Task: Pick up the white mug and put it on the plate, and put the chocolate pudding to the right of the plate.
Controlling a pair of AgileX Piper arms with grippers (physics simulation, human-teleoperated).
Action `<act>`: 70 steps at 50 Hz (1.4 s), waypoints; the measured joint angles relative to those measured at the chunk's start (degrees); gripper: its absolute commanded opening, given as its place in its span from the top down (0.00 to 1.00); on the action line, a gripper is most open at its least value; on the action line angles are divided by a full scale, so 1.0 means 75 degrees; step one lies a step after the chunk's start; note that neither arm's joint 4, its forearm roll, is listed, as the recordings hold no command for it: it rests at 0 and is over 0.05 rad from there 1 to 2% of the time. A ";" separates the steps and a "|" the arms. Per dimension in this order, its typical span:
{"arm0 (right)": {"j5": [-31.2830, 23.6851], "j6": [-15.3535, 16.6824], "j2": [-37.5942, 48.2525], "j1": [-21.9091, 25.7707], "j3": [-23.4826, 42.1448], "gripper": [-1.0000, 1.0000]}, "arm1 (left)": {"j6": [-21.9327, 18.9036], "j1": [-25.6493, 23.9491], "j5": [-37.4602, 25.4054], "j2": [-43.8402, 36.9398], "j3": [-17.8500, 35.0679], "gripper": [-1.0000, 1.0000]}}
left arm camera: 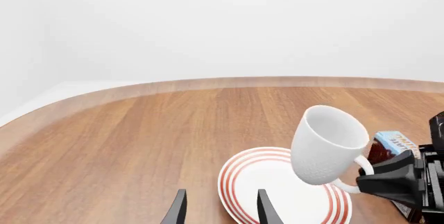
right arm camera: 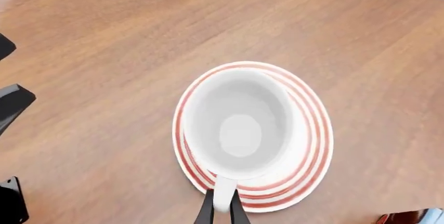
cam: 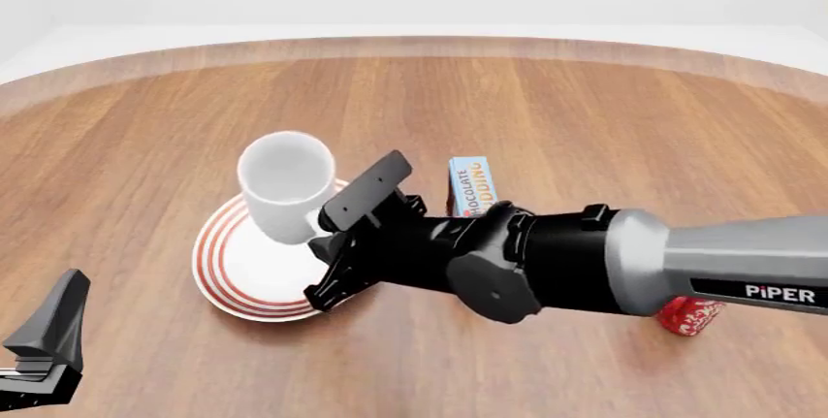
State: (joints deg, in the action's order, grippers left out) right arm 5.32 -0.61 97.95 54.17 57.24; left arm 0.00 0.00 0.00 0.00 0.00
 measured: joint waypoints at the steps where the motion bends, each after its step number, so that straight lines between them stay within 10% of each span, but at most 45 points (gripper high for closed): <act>1: 0.0003 -0.0006 0.0030 -0.0001 0.0020 1.00 | 0.0000 0.0000 0.0000 0.0000 0.0000 0.00; 70: -0.0148 -0.0421 0.1286 -0.0009 0.0709 1.00 | 0.0000 0.0000 0.0000 0.0000 0.0000 0.00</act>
State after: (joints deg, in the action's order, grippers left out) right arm 4.21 -3.77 107.60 54.10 62.56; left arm 0.00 0.00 0.00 0.00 0.00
